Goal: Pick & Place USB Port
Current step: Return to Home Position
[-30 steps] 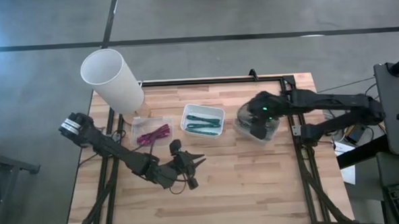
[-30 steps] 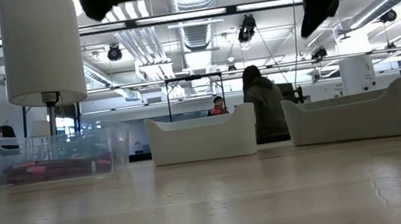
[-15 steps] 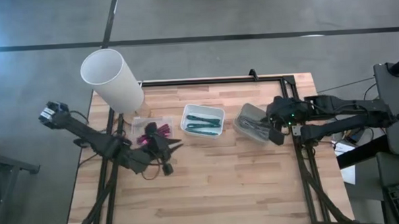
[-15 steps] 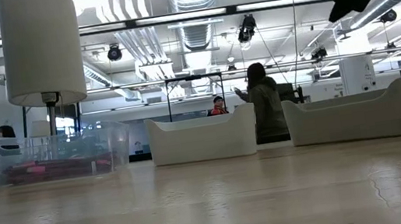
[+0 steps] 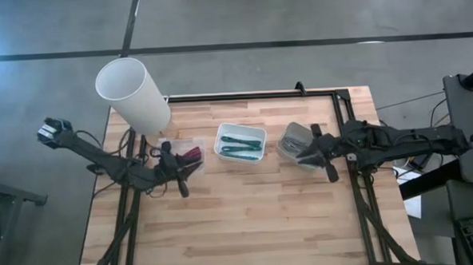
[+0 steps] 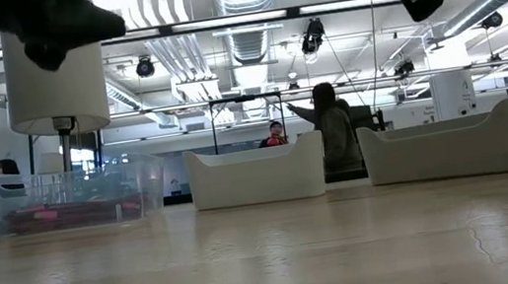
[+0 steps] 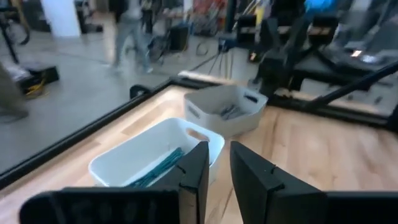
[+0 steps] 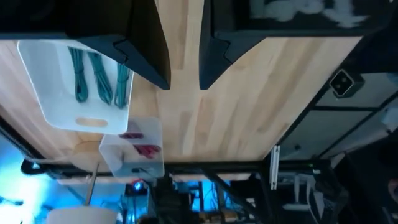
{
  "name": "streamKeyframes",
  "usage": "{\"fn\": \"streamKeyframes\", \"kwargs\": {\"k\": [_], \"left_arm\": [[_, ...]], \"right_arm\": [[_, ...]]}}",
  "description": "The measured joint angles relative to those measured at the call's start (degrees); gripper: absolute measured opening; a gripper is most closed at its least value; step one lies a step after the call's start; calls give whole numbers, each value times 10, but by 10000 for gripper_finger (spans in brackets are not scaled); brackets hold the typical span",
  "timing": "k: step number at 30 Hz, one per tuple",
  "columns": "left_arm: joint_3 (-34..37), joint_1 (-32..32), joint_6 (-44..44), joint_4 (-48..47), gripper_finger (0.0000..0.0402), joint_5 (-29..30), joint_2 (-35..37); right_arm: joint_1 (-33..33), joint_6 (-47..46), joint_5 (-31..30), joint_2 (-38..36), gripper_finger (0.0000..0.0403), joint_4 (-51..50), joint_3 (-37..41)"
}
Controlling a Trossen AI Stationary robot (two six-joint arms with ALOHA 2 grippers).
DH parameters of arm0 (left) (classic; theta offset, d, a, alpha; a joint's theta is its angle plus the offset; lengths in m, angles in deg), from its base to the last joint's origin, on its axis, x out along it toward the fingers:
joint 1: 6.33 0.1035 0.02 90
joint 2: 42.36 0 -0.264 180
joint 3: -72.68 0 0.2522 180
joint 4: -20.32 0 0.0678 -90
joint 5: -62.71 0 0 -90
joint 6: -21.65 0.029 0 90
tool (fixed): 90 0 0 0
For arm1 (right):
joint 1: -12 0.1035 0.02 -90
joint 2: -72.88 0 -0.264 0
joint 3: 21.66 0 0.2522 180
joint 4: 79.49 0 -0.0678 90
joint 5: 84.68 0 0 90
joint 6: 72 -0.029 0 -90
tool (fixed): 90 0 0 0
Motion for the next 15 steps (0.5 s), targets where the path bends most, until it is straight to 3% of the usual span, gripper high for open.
{"fn": "streamKeyframes", "kwargs": {"k": [6, 10, 15], "left_arm": [[114, 33, 88, 178, 71, -60, 69], [146, 59, 118, 187, 71, -119, 122], [158, 71, 155, 162, 71, -121, 180]], "right_arm": [[0, 2, 1, -10, 75, 33, 31], [0, 15, 1, -23, 68, 31, 30], [0, 17, 1, -58, 72, 33, 30]]}}
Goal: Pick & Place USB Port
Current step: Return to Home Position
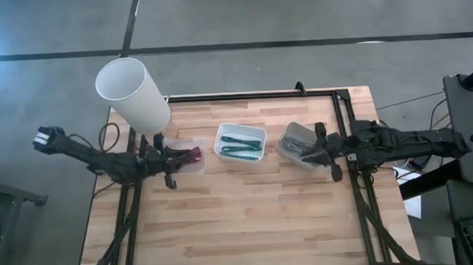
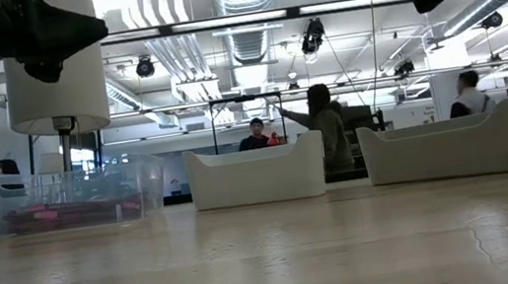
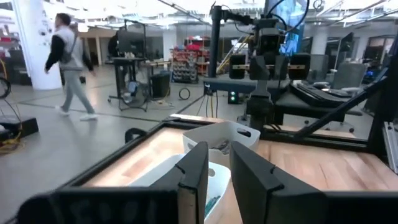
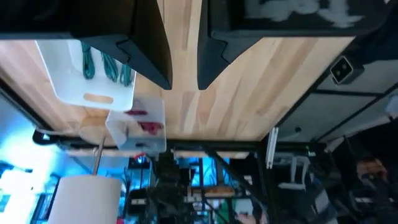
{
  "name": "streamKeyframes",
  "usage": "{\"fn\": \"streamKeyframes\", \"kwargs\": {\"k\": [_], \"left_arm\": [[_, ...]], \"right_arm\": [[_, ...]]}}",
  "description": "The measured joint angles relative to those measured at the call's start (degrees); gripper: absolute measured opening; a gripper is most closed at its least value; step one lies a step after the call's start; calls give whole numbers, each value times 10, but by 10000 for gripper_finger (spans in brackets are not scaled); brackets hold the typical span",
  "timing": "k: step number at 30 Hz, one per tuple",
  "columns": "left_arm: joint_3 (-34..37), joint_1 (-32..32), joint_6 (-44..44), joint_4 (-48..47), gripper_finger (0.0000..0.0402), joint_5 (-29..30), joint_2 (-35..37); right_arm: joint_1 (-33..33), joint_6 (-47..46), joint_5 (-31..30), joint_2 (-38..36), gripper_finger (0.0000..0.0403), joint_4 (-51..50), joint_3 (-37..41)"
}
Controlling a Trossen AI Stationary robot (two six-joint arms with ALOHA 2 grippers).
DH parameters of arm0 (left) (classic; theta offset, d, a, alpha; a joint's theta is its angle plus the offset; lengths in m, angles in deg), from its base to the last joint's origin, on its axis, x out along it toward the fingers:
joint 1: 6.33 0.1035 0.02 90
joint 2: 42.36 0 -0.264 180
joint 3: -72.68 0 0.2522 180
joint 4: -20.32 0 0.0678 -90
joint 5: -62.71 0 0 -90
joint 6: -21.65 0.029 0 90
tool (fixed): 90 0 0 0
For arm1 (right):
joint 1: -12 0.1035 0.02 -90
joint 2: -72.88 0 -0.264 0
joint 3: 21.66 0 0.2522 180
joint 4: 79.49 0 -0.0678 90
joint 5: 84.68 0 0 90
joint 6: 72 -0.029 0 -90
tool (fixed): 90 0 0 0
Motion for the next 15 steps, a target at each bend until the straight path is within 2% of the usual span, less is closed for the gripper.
{"fn": "streamKeyframes", "kwargs": {"k": [8, 12, 15], "left_arm": [[21, 0, 23, -57, 71, 0, 81], [65, 1, 21, -45, 71, -5, 108], [102, 4, 30, -1, 71, -4, 126]], "right_arm": [[0, 0, 4, -64, 84, -1, 39], [0, 0, 4, -92, 88, -2, 66], [0, 1, 8, -114, 89, -2, 81]]}}
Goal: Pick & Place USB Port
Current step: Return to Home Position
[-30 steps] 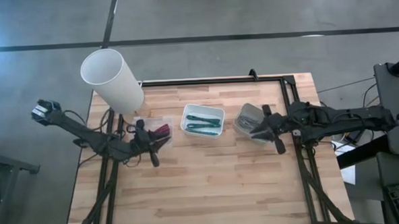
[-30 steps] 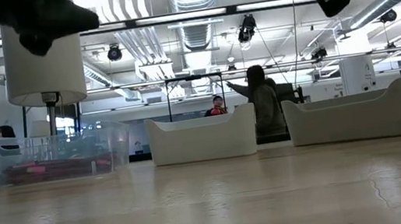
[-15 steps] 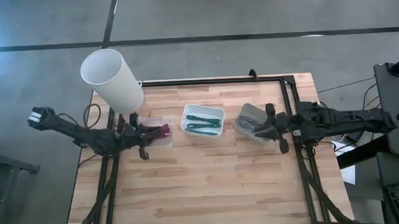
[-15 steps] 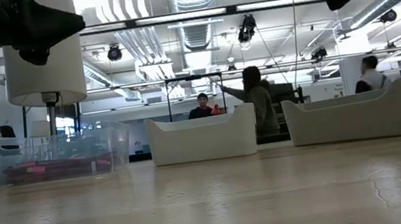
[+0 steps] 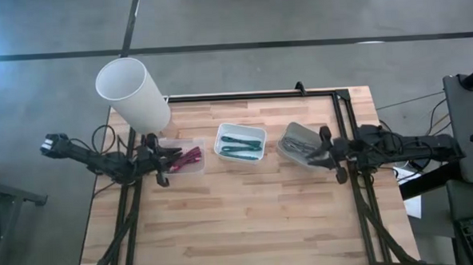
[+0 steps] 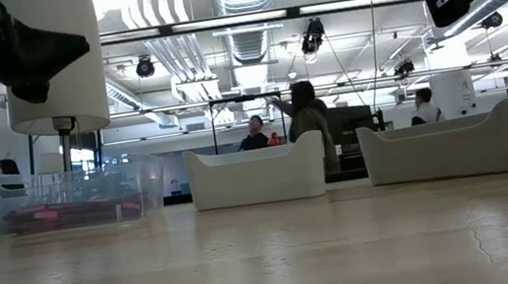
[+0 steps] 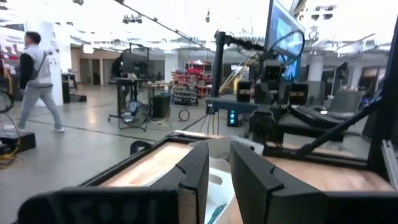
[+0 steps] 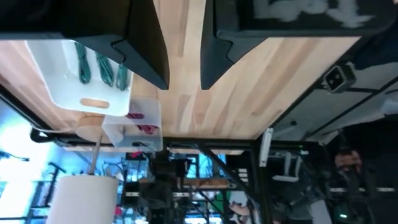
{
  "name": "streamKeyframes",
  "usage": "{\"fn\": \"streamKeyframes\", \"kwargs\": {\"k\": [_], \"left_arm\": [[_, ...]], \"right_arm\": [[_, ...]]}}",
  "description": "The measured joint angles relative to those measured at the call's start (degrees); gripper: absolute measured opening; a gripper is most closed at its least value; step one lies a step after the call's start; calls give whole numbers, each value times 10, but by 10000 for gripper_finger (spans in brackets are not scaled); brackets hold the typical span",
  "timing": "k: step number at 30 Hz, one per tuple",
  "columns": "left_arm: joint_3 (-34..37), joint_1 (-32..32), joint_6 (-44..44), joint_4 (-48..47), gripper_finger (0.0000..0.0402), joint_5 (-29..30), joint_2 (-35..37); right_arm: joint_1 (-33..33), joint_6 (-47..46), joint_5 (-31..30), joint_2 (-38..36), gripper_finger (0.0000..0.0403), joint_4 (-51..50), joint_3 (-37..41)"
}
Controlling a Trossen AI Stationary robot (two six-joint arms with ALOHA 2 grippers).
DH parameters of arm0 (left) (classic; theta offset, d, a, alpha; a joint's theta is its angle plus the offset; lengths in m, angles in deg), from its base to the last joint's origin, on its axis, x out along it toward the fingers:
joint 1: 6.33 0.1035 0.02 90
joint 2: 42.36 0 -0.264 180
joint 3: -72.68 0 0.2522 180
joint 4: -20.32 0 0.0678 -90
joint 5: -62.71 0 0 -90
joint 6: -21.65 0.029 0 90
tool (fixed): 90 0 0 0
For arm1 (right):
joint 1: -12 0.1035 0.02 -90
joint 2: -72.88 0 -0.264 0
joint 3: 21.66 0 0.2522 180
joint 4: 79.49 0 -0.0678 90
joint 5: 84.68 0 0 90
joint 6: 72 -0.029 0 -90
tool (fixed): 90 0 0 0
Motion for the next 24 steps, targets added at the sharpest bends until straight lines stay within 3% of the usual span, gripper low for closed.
{"fn": "streamKeyframes", "kwargs": {"k": [11, 24], "left_arm": [[-1, 3, 79, -2, 71, -16, 68], [0, 3, 55, -139, 71, -18, 168]], "right_arm": [[0, 14, 26, -88, 70, -1, 37], [0, 10, 26, -177, 83, -40, 64]]}}
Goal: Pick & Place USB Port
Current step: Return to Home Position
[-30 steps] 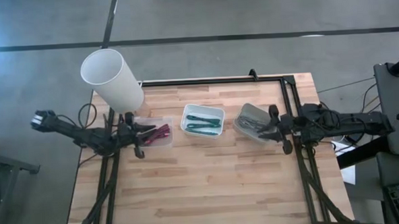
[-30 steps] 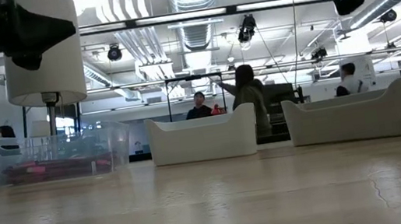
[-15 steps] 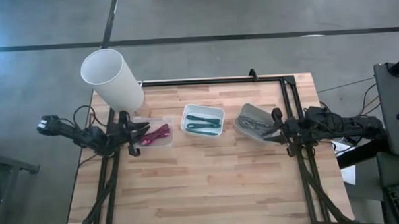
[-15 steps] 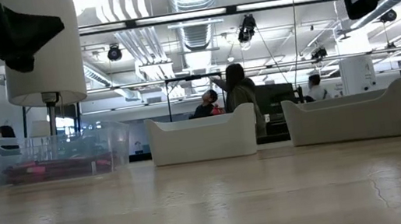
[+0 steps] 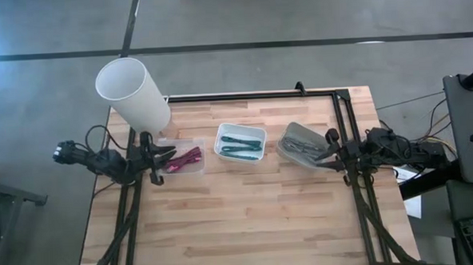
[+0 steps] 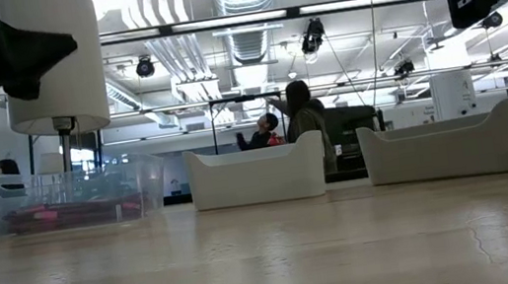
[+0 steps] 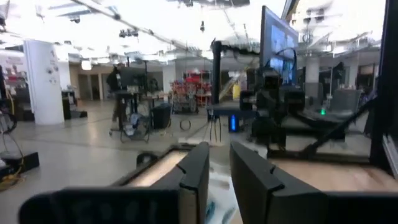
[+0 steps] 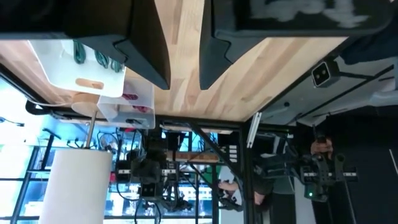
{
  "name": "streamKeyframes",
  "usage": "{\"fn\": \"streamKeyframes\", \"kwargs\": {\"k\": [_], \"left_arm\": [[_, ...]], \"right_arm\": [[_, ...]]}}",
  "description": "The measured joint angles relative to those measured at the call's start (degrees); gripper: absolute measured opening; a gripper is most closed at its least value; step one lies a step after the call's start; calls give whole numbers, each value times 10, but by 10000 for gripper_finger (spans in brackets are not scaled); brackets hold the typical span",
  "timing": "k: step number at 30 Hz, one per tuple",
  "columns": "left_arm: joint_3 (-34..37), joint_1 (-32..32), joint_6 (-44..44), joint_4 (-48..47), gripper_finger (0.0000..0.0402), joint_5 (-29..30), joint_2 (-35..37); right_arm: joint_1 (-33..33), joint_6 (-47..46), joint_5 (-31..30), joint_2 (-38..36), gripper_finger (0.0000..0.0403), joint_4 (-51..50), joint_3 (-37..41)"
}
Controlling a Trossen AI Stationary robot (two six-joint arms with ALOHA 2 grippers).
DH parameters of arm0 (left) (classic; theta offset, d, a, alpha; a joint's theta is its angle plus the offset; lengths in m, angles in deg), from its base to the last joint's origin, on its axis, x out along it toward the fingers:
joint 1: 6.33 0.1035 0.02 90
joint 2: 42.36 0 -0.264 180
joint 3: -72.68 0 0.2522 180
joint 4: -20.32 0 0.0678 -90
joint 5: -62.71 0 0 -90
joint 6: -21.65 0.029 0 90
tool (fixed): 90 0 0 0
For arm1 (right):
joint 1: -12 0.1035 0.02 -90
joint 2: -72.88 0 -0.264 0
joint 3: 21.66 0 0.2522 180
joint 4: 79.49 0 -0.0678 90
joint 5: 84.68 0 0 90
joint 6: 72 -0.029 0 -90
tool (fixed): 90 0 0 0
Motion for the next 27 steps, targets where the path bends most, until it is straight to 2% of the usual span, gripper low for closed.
{"fn": "streamKeyframes", "kwargs": {"k": [3, 9, 15, 19, 23, 27], "left_arm": [[0, 1, -27, -56, 71, 3, 15], [0, 3, -58, -88, 71, 11, 15], [1, 8, -51, -88, 71, 24, 15], [0, 9, -48, -107, 71, 64, 15], [0, 9, -45, -114, 71, 112, 15], [1, 9, -44, -115, 71, 118, 14]], "right_arm": [[0, 0, 0, -1, 86, 0, 5], [0, -4, 2, -1, 88, 16, 22], [0, -7, 4, -1, 76, 112, 64], [0, -13, 4, -1, 69, 178, 100], [0, -17, -9, 0, 69, 155, 106], [0, -15, -12, 0, 76, 149, 106]]}}
